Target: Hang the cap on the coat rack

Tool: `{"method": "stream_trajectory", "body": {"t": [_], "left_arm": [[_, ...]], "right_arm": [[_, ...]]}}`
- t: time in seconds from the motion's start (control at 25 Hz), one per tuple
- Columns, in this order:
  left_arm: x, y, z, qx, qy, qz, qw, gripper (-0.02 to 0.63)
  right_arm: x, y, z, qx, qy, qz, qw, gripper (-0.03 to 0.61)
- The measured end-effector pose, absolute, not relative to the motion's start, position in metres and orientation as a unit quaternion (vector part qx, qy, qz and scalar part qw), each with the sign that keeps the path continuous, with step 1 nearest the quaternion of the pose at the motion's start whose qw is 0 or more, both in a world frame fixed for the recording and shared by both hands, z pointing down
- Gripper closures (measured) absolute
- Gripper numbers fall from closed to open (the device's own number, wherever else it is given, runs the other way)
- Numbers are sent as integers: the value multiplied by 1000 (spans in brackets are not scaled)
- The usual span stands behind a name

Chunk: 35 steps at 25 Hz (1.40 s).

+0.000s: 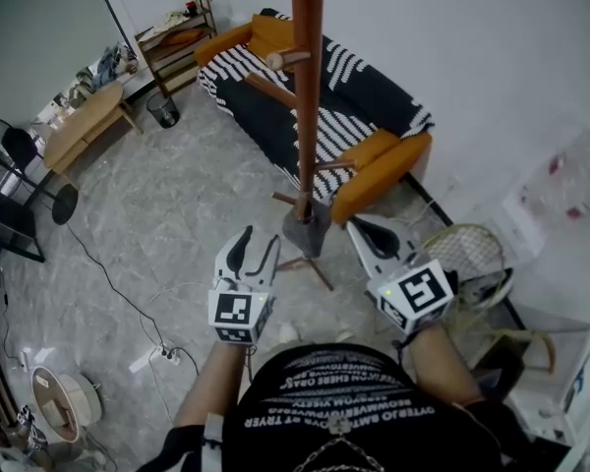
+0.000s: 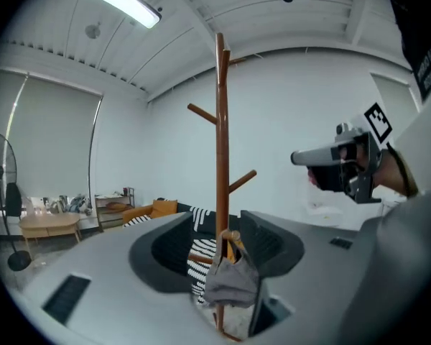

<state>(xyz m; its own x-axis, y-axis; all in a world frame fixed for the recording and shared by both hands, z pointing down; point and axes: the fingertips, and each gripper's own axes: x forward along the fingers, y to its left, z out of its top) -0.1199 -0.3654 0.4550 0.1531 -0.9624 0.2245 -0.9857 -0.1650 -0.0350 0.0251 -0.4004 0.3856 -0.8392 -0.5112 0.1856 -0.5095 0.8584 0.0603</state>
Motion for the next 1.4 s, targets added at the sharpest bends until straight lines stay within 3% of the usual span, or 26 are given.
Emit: {"method": "stream_trajectory", "body": {"t": [0.12, 0.24, 0.4, 1.4], "left_arm": [[-119, -363, 421, 765, -637, 87, 39, 440], [-122, -360, 389, 767, -638, 62, 27, 553], [-131, -353, 356, 763, -646, 27, 26, 611], [-153, -362, 360, 809, -586, 39, 30, 611]], "right_arm": [[22, -399, 386, 266, -958, 3, 102, 575], [21, -400, 381, 275, -957, 3, 90, 575], [19, -399, 377, 288, -954, -7, 79, 575], [8, -393, 376, 358, -930, -23, 84, 575]]}}
